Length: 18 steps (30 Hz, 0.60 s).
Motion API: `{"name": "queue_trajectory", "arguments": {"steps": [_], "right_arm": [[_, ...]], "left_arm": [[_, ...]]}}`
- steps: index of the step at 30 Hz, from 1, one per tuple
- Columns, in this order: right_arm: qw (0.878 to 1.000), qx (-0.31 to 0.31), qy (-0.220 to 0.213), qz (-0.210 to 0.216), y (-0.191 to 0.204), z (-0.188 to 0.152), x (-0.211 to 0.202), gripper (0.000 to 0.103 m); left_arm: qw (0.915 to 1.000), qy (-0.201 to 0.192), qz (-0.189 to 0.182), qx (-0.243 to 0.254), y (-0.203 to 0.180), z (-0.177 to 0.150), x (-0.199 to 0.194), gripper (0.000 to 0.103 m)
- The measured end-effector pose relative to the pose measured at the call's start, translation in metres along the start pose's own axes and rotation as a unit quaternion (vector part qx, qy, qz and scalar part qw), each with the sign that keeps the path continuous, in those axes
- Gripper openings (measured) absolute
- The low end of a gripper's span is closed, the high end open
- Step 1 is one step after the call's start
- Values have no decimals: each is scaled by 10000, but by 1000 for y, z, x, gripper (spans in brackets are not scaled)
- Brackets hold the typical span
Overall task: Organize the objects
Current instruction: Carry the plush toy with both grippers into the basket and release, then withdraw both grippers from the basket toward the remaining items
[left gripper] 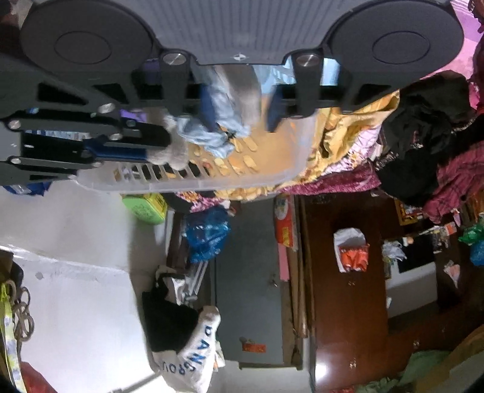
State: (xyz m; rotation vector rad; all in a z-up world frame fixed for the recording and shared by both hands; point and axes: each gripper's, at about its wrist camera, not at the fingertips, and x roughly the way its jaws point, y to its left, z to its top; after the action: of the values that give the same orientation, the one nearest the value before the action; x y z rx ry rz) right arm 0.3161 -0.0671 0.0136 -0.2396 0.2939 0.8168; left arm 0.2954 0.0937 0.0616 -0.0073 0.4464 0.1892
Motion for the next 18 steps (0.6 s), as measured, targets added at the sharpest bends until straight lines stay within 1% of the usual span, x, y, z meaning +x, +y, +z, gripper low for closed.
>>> {"name": "queue_trajectory", "arguments": {"steps": [1,2,3,4,5,6,7,8,9,10,13,16,18], "right_arm": [[9999,106,-6,16,-4,1,-2,22],[9998,218,-18,-3,-8,3,-4,27],[9995,307,-30,-49,-12,3,-6,38],[9993,376,-32,-83,-16,4,-9,51],[9989,444,-90,-119,-18,4,-15,55],[9986,487,-196,-119,-20,5,-20,64],[9981,530,-299,-98,-22,5,-27,75],[9976,567,-388,-80,-24,5,-36,82],[9972,578,-473,-100,-25,5,-43,94],[9965,562,-586,-174,-26,6,-53,98],[9949,592,-758,-289,-28,5,-80,103],[9938,650,-840,-329,-27,4,-104,103],[9933,635,-875,-401,-24,-1,-121,103]], "left_arm": [[10000,-51,33,-39,1,1,-2,61],[9999,-117,-22,-97,3,2,-4,65],[9997,-189,-79,-153,5,3,-7,67],[9994,-288,-91,-187,6,4,-12,76],[9991,-394,3,-179,5,5,-16,88],[9985,-522,93,-131,4,5,-24,92],[9979,-637,110,-80,4,6,-32,99],[9975,-695,73,-45,4,6,-41,101],[9972,-748,21,-8,4,7,-50,101],[9969,-787,1,54,3,8,-60,101],[9972,-697,178,225,0,9,-93,101],[9963,-653,293,483,-1,6,-123,101],[9948,-795,384,511,1,2,-145,101]]}}
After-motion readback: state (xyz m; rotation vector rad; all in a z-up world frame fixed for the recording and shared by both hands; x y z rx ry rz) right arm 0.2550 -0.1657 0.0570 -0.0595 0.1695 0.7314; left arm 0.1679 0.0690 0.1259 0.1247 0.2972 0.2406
